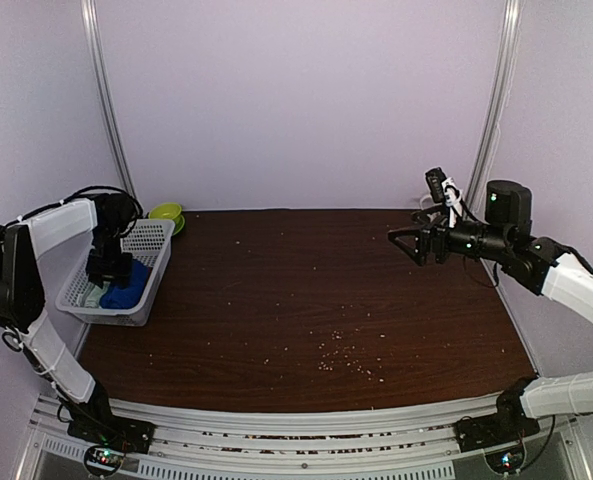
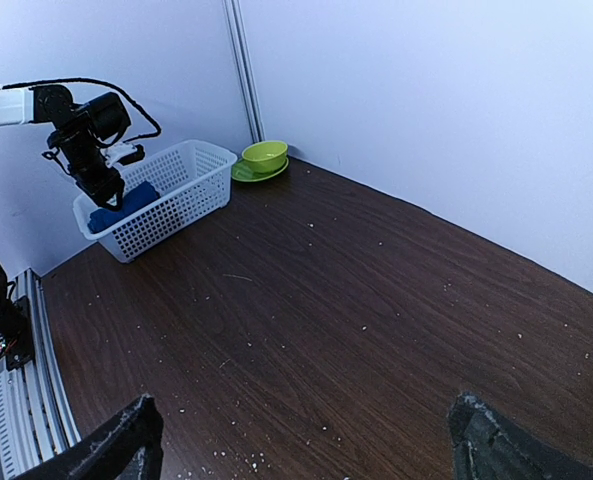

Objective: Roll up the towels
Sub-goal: Adjust the towel in the storage box.

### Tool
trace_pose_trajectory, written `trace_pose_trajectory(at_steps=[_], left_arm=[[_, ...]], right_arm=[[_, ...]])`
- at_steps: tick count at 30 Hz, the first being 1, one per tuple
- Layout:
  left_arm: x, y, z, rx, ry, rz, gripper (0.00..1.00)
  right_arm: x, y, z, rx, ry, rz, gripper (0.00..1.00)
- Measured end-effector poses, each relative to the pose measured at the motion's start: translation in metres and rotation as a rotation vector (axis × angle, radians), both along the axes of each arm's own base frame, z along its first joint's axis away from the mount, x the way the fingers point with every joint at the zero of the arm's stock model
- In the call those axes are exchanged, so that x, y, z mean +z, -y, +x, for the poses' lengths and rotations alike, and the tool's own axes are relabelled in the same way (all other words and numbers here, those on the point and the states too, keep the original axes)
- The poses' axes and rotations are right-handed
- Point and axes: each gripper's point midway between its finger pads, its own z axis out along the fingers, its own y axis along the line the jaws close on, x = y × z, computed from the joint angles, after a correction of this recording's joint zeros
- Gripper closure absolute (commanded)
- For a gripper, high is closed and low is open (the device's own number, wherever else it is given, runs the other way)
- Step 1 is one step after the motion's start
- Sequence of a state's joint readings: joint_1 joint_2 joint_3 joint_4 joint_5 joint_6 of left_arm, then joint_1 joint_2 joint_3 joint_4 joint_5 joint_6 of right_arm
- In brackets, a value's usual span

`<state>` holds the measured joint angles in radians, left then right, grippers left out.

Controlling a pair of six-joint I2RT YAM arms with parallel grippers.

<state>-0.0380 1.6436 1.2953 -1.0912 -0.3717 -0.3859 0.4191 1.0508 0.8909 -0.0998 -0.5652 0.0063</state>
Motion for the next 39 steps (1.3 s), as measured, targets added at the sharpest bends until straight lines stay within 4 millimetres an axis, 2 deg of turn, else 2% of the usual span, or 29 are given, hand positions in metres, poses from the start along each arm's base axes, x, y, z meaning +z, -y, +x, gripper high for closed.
trace_pose_trajectory(at_steps=[4, 12, 23, 30, 39], left_arm=[[-0.009, -0.007, -0.001, 0.013, -0.025, 0.044, 0.48], [-0.011, -0.022, -0.001, 0.049, -0.037, 0.122, 0.48], [-0.038, -0.04, -0.001, 0.076, -0.063, 0.161, 0.48], [-0.049, -0.044, 0.003, 0.056, -0.061, 0.161, 0.48], [-0.038, -0.045, 0.004, 0.053, -0.048, 0.141, 0.35]], right_arm=[[0.002, 0.001, -0.001, -0.001, 0.005, 0.002, 0.0], [0.003, 0.002, 0.0, -0.006, 0.007, 0.003, 0.0], [0.003, 0.003, 0.0, -0.007, 0.007, 0.003, 0.0], [0.002, 0.004, 0.001, -0.01, 0.006, 0.004, 0.0], [0.002, 0.004, 0.001, -0.01, 0.006, 0.004, 0.0]])
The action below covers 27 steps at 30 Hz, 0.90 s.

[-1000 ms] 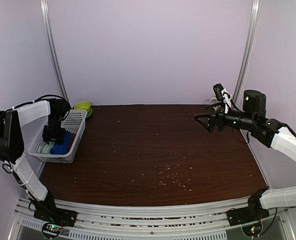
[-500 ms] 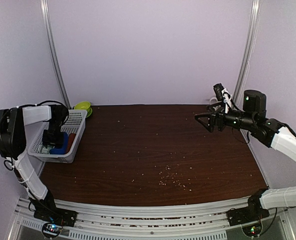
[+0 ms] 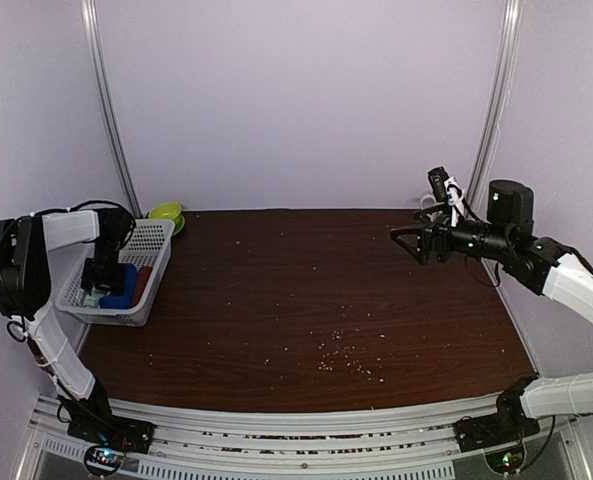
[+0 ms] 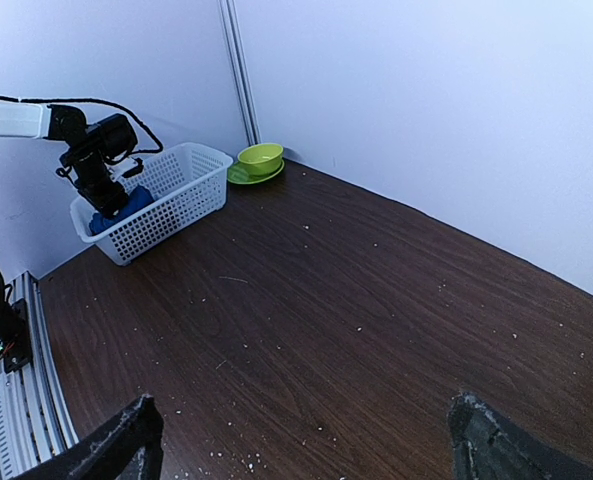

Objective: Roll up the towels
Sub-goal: Adjust the towel in the storage box, then reset both arms

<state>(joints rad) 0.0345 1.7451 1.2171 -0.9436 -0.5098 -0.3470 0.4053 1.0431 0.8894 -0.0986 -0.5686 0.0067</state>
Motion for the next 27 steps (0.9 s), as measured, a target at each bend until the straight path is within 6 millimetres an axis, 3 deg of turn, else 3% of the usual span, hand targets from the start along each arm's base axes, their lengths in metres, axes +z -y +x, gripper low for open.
trace_pose_trajectory(at_steps=[14, 21, 27], left_arm=[[0.025, 0.006, 0.003, 0.014, 0.033, -0.047, 0.32], [0.059, 0.006, 0.015, 0.024, 0.133, -0.051, 0.29], [0.08, 0.005, 0.02, 0.034, 0.19, -0.046, 0.13]], right_arm=[[0.0, 0.0, 0.0, 0.004, 0.001, 0.001, 0.0], [0.0, -0.001, -0.001, 0.007, 0.001, 0.002, 0.0], [0.0, 0.0, 0.0, 0.002, 0.001, 0.002, 0.0]])
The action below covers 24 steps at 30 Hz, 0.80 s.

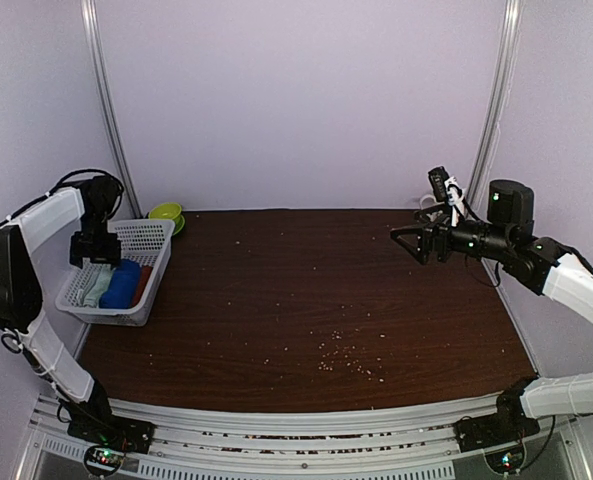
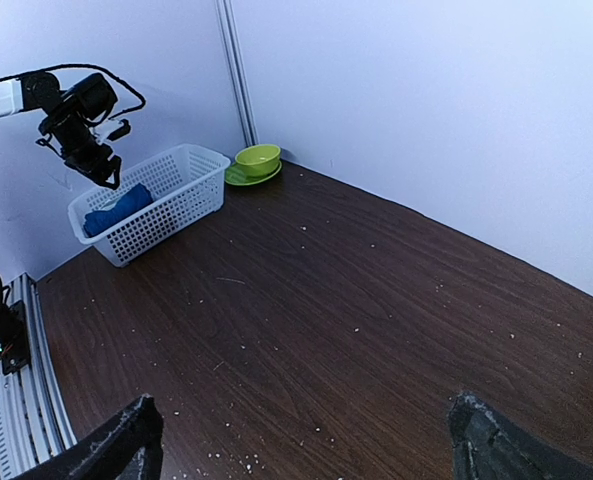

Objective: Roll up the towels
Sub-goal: Reset both arms

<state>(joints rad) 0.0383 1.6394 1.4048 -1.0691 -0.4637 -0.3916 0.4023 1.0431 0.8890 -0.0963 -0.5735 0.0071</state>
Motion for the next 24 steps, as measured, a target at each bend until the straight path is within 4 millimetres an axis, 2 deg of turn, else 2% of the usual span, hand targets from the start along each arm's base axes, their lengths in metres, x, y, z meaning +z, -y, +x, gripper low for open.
trace_pose_trajectory(at_steps=[2, 4, 6, 10, 13, 16, 19, 21, 24], left_arm=[[0.004, 0.001, -0.001, -0.002, 0.011, -0.003, 0.03], [0.014, 0.006, 0.0, -0.02, 0.05, -0.013, 0.02], [0.033, 0.018, 0.004, -0.064, 0.127, -0.028, 0.02], [0.093, 0.067, 0.01, -0.228, 0.364, -0.08, 0.02], [0.121, 0.11, 0.009, -0.365, 0.501, -0.131, 0.02], [0.13, 0.152, 0.005, -0.494, 0.596, -0.179, 0.02], [0.125, 0.185, -0.006, -0.607, 0.667, -0.219, 0.02], [0.12, 0.203, -0.019, -0.675, 0.709, -0.235, 0.02], [0.119, 0.216, -0.033, -0.728, 0.765, -0.251, 0.02]], right_arm=[[-0.001, 0.003, 0.003, -0.023, 0.001, -0.005, 0.0], [-0.002, 0.01, 0.009, -0.066, 0.0, -0.014, 0.0], [-0.005, 0.022, 0.018, -0.126, -0.016, -0.029, 0.0], [-0.006, 0.059, 0.042, -0.27, -0.046, -0.054, 0.0], [-0.012, 0.088, 0.052, -0.372, -0.06, -0.091, 0.0], [-0.027, 0.108, 0.054, -0.434, -0.092, -0.16, 0.0], [-0.039, 0.119, 0.052, -0.472, -0.119, -0.218, 0.0], [-0.041, 0.125, 0.05, -0.496, -0.123, -0.246, 0.0], [-0.031, 0.133, 0.04, -0.523, -0.082, -0.253, 0.0]])
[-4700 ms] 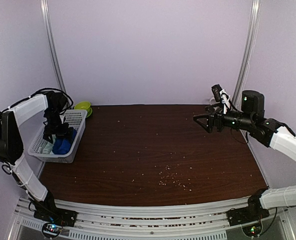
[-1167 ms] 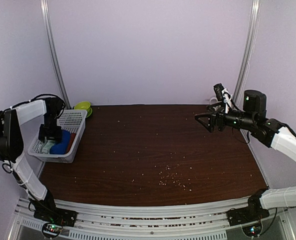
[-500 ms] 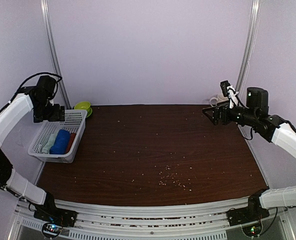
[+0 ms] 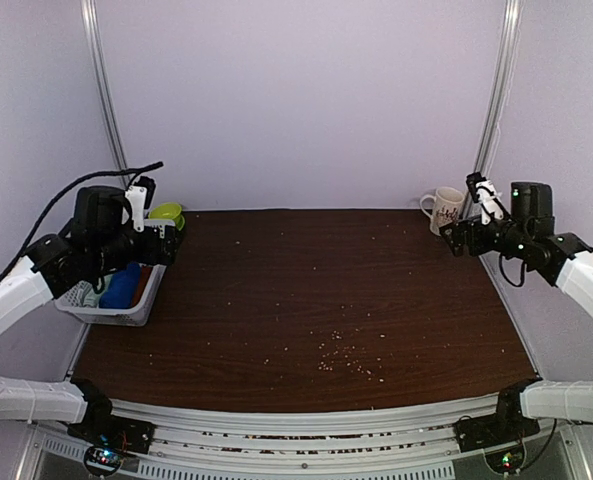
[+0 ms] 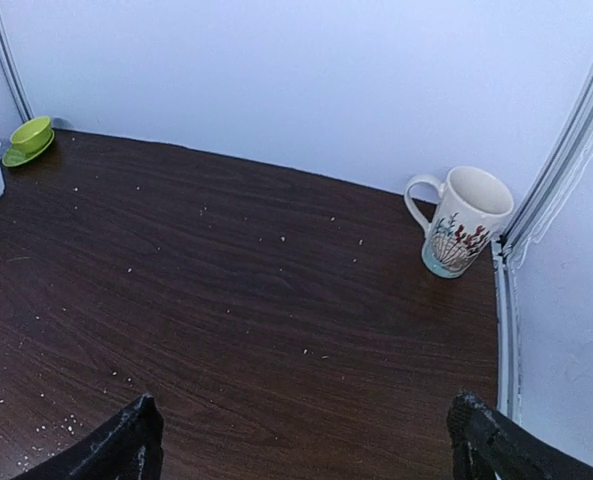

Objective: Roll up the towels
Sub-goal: Reset both arms

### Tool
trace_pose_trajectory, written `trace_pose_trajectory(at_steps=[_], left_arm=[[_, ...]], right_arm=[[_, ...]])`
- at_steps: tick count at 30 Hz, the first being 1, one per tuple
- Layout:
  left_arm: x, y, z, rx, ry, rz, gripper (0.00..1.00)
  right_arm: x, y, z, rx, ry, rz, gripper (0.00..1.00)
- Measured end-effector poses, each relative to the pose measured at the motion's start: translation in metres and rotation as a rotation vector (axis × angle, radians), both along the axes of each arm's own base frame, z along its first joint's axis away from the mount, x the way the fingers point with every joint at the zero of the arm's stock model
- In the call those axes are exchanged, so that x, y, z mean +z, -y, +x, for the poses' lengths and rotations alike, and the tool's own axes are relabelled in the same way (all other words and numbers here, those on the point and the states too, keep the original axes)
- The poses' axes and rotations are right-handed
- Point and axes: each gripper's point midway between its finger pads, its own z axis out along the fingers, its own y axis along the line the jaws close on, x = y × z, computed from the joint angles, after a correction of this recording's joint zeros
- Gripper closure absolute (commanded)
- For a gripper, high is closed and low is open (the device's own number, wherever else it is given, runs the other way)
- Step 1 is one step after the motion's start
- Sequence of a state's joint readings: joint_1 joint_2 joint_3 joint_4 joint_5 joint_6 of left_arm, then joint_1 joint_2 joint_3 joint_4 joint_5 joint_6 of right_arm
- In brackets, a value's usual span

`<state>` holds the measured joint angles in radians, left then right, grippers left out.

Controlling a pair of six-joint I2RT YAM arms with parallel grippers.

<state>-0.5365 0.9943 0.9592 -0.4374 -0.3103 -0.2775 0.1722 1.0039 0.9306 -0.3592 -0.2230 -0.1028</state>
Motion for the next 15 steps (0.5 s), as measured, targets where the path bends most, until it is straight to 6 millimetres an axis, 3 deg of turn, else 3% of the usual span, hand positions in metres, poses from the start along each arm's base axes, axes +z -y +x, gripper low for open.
trace_pose_trajectory(at_steps=[6, 11, 15], left_arm=[[0.028, 0.012, -0.015, -0.044, 0.11, -0.034, 0.02], [0.028, 0.009, -0.024, -0.059, 0.13, -0.024, 0.02], [0.031, 0.003, -0.033, -0.063, 0.155, -0.022, 0.02]], right_arm=[[0.048, 0.017, -0.045, -0.051, 0.22, 0.017, 0.0], [0.052, 0.028, -0.072, -0.082, 0.311, 0.023, 0.0], [0.04, 0.035, -0.075, -0.109, 0.304, 0.015, 0.0]])
